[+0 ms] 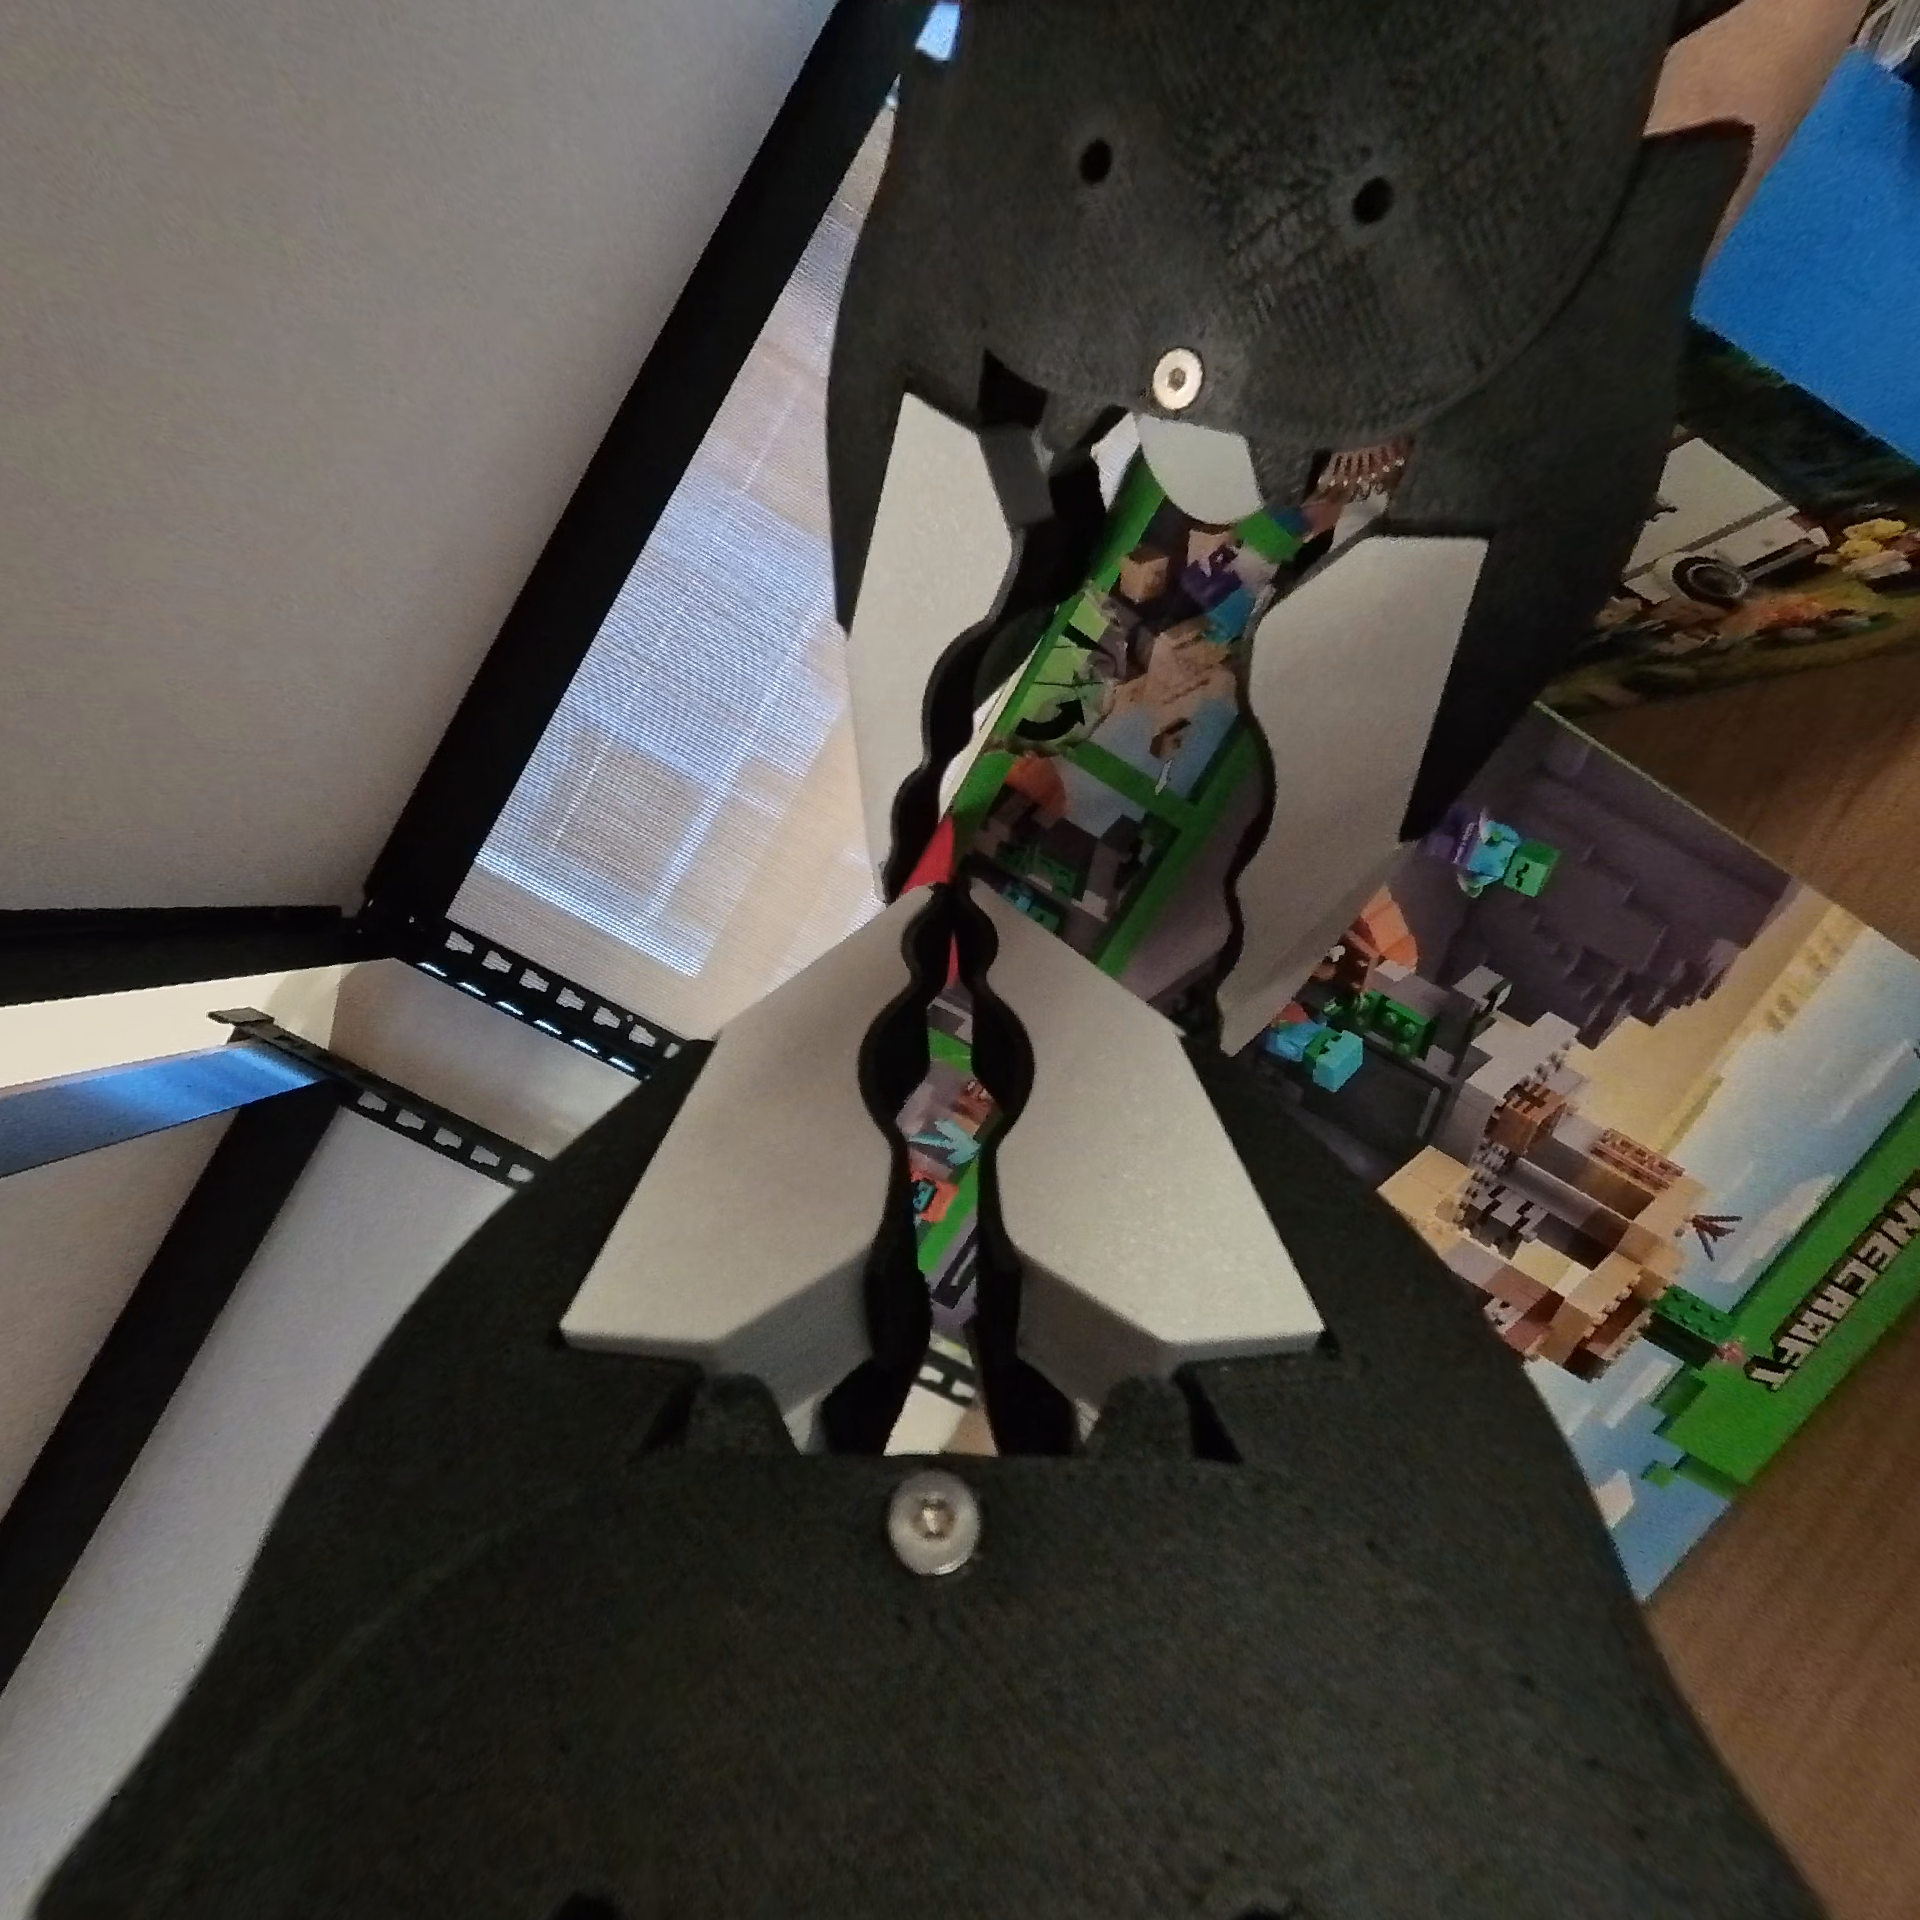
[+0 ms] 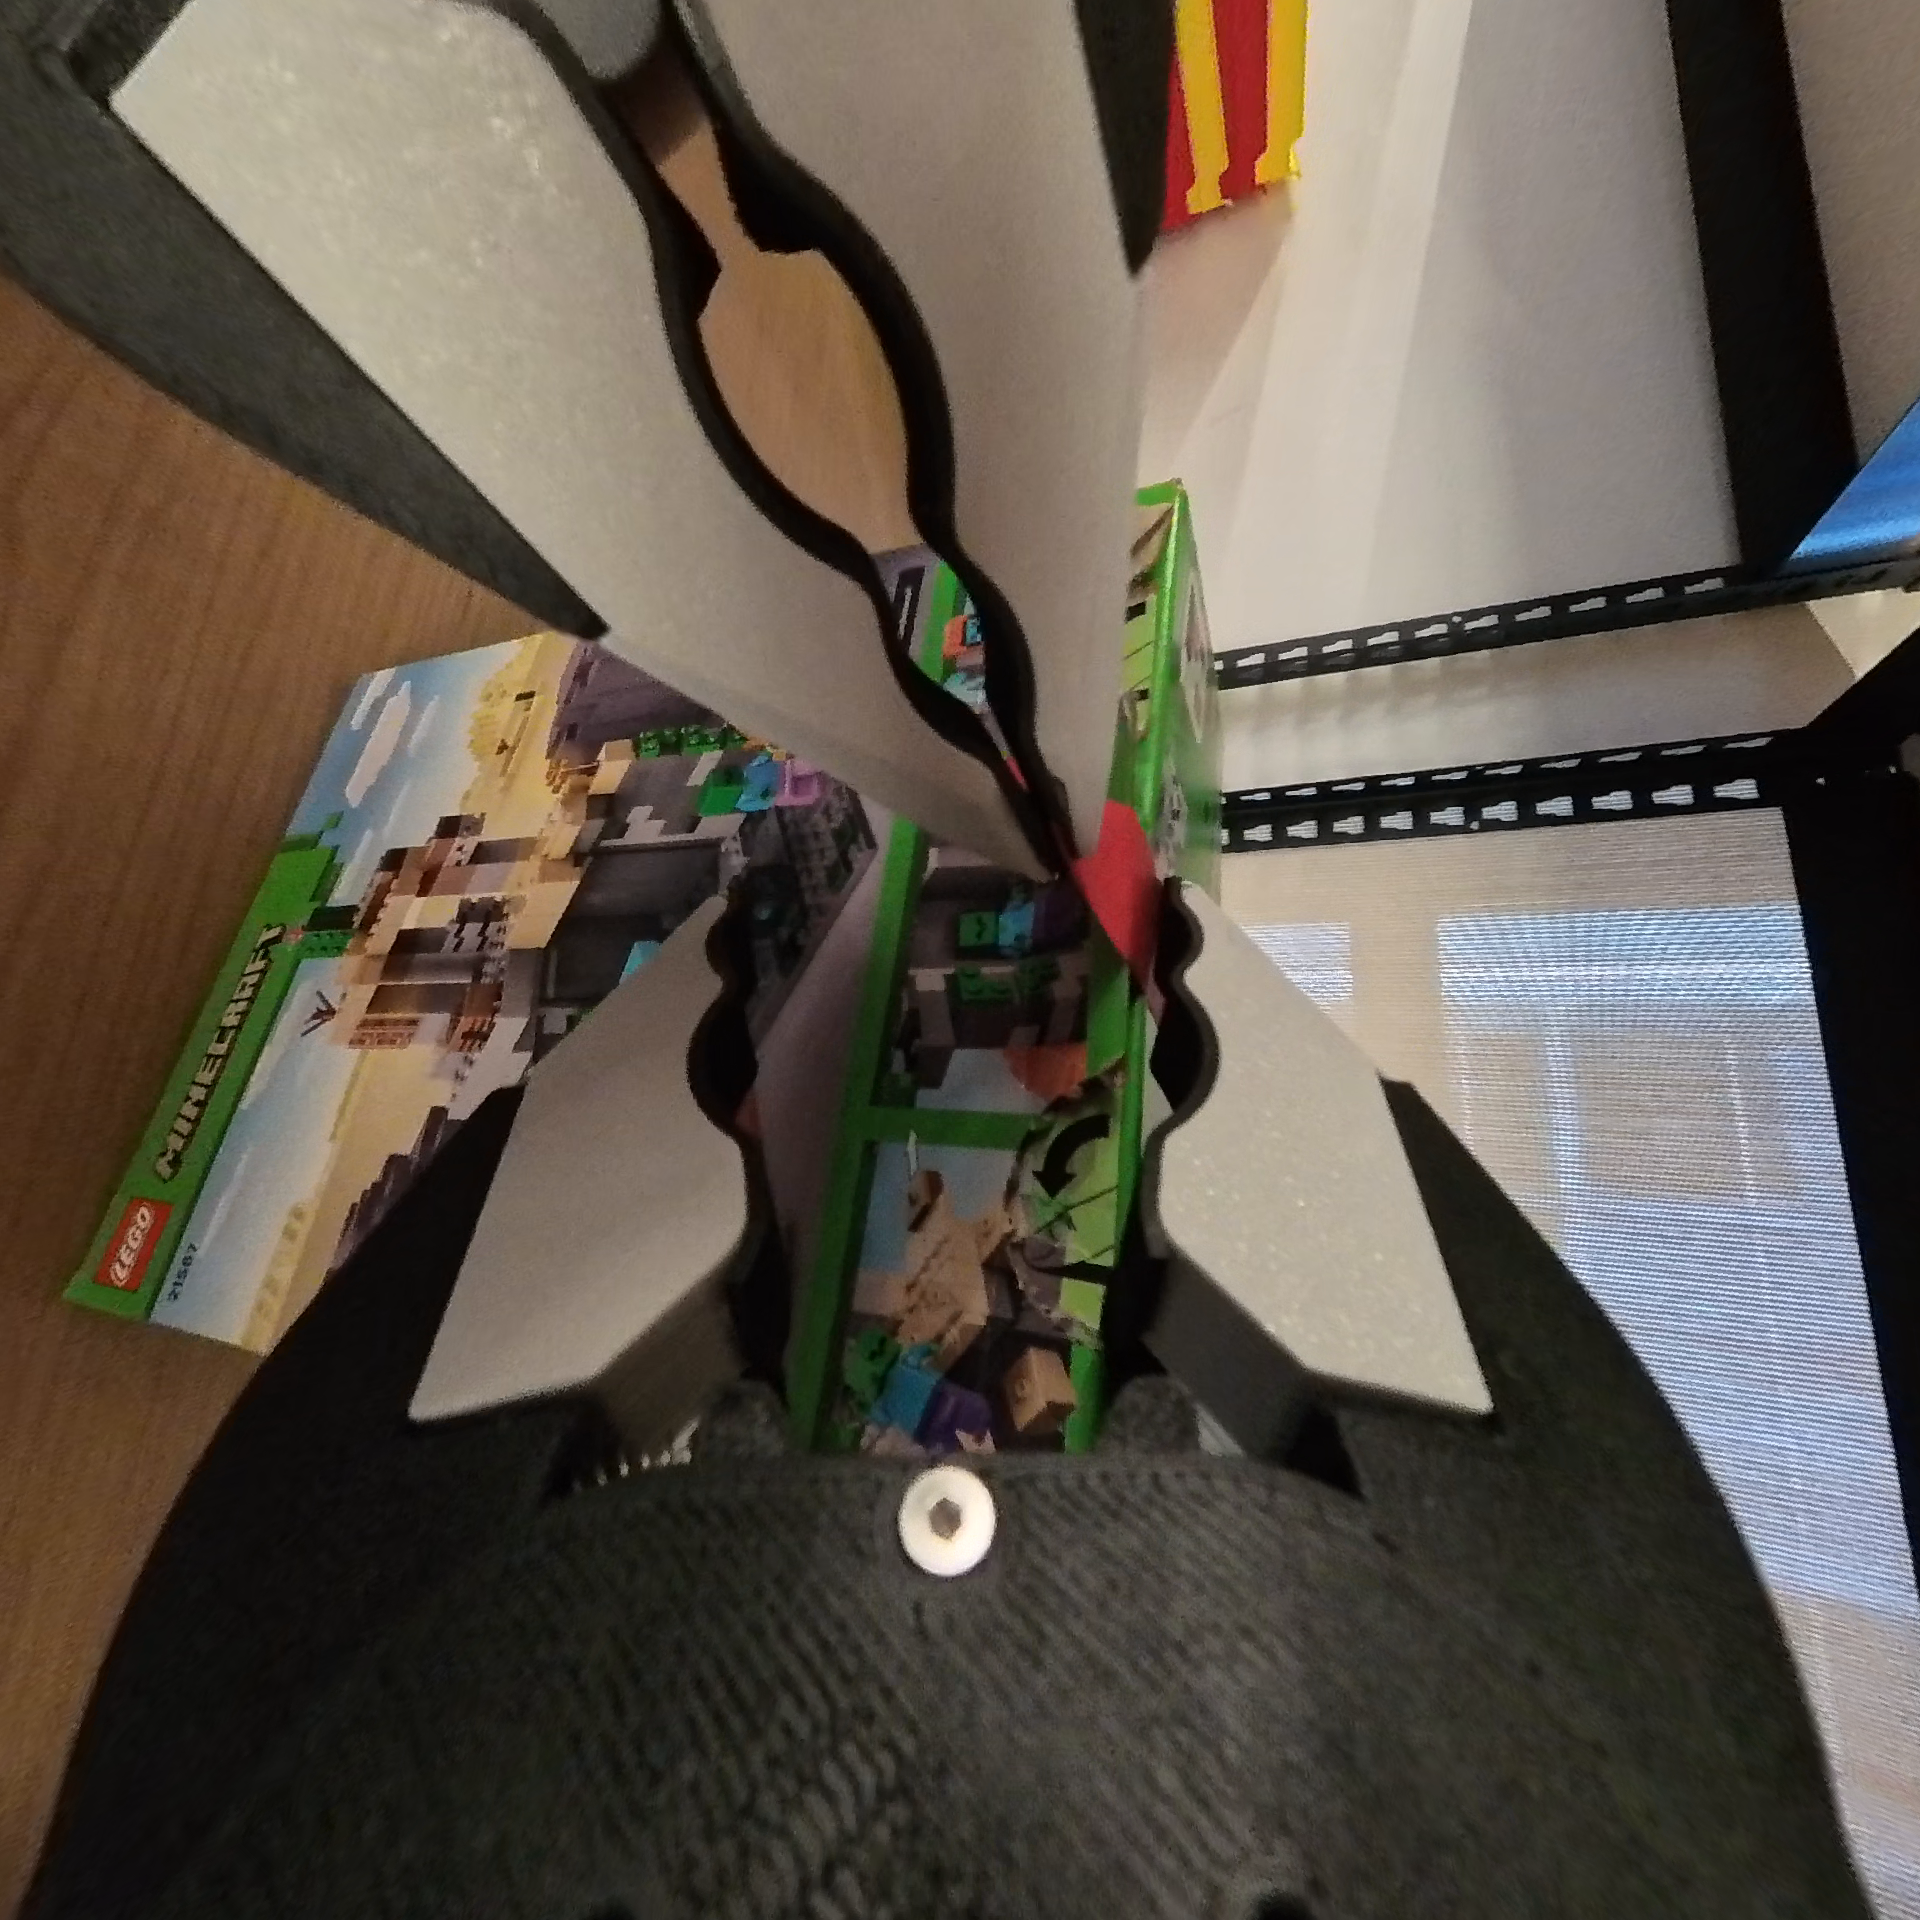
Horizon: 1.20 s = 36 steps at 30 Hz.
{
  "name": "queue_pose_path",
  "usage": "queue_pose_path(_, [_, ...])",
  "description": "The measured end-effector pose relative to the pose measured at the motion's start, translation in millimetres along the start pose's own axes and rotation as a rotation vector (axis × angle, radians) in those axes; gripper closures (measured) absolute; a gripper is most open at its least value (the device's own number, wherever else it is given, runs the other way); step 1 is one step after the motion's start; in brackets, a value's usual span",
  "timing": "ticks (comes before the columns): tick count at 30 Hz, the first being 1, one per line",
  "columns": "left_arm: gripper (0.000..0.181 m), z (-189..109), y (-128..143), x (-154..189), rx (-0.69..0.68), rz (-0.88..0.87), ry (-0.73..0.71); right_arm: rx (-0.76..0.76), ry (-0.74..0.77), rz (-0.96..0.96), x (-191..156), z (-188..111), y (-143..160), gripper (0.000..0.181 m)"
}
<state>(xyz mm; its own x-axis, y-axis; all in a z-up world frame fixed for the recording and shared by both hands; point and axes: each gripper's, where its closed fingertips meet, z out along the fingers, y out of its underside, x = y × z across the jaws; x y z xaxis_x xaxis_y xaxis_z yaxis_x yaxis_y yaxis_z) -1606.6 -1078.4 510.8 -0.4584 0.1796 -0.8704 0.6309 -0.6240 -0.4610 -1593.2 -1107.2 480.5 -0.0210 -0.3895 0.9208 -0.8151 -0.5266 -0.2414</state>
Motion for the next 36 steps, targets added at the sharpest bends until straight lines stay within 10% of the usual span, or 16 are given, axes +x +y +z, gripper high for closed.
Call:
queue_pose_path(14, [0.181, -1.9, -4.0, -5.0, -0.034, 0.107, -0.033, 0.021, -0.021, 0.001, -1.8, -0.7, 0.3, 0.099])
queue_pose_path(36, [0.181, -8.8, -9.4, -11.8, -0.072, 0.135, 0.059, 0.05, -0.291, 0.462, 25.0, -13.2, -11.8, 0.152])
